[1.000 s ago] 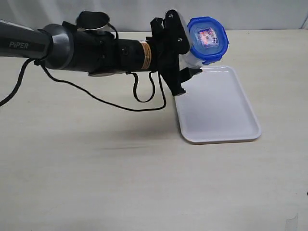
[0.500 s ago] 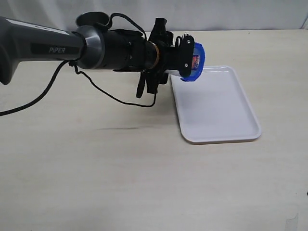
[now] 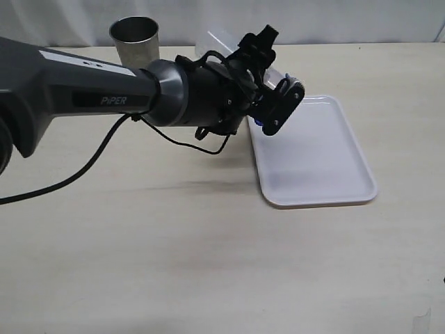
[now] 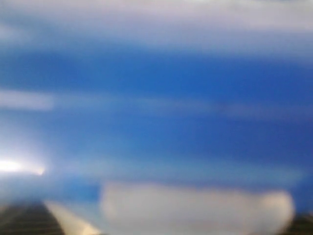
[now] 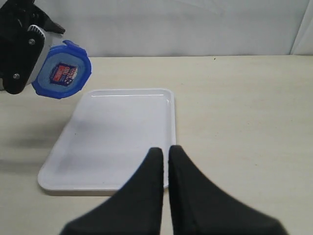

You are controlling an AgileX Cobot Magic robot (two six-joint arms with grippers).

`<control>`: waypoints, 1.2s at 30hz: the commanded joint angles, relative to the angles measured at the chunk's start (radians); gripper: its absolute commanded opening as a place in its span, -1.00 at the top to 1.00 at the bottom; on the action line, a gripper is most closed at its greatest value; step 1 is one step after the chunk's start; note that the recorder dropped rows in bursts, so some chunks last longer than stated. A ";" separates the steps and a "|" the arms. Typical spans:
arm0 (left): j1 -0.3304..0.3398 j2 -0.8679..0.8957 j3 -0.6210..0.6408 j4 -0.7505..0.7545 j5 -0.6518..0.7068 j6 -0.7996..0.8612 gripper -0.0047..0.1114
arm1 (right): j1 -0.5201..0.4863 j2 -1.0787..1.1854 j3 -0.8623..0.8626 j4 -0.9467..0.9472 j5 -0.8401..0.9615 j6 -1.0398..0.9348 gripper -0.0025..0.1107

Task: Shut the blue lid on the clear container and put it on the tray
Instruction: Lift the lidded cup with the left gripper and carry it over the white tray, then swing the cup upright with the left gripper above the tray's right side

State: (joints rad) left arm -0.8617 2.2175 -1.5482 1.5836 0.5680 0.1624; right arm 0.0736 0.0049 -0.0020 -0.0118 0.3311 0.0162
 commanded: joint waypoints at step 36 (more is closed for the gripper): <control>-0.086 -0.013 -0.013 0.097 -0.428 -0.589 0.92 | -0.004 -0.005 0.002 -0.003 0.004 0.003 0.88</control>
State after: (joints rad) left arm -0.9568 2.2175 -1.5482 1.6846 0.2236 -0.2779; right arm 0.0736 0.0049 -0.0020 -0.0118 0.3318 0.0162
